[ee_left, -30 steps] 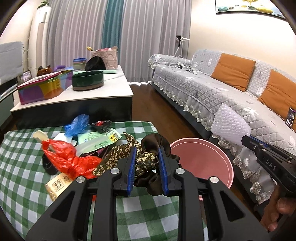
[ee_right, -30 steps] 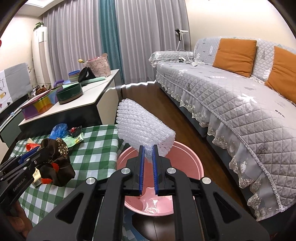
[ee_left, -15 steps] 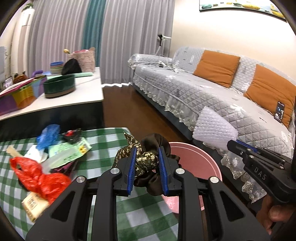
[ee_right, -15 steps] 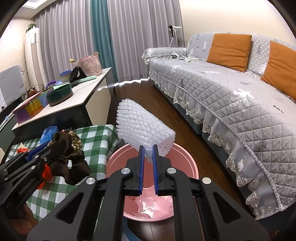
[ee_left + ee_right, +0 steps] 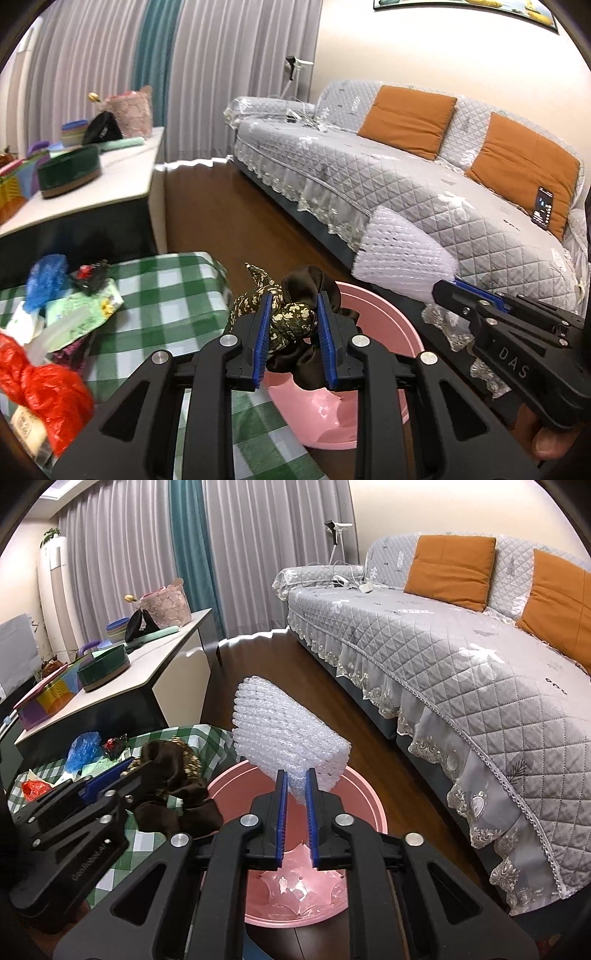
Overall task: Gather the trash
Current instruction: 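Carry both items over the pink bucket and open both tools to drop them, then return both tools to the table and reach toward the red plastic bag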
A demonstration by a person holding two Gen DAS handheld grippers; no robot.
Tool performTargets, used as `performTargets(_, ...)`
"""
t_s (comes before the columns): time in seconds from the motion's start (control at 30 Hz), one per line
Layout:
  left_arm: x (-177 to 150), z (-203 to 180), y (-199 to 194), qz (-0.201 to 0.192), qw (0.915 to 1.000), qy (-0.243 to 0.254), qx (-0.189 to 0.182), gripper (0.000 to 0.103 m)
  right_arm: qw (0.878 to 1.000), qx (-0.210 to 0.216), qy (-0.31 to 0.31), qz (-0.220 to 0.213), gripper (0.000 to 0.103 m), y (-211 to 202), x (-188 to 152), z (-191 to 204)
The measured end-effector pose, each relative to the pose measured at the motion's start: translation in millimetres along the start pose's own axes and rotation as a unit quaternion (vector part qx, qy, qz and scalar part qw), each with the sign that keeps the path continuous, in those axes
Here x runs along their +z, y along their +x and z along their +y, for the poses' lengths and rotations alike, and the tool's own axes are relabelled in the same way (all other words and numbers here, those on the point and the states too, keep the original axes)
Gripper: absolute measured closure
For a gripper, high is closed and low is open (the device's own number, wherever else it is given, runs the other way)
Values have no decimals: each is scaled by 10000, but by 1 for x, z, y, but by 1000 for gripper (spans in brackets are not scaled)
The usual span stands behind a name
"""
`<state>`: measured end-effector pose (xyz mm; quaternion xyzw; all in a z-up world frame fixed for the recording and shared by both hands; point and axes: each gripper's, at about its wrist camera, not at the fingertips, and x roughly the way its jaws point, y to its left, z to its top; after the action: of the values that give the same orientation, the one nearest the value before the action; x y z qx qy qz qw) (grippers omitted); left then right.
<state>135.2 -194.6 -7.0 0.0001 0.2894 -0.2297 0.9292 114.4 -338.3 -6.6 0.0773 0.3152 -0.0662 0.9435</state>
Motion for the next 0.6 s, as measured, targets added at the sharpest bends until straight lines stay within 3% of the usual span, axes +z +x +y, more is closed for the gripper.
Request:
performTargets(0.1, -1, 2, 6, 62, 10000, -24, -69, 60, 10000, -41, 2, 34, 80, 2, 0, 1)
performTargets(0.2, -2, 6, 4, 70, 9999, -114, -27, 60, 9999, -101, 40, 24, 71, 4, 1, 0)
performTargets(0.6, -1, 19, -40, -72, 9994, -218, 254, 60, 9998, 182, 23, -126, 70, -12, 5, 15)
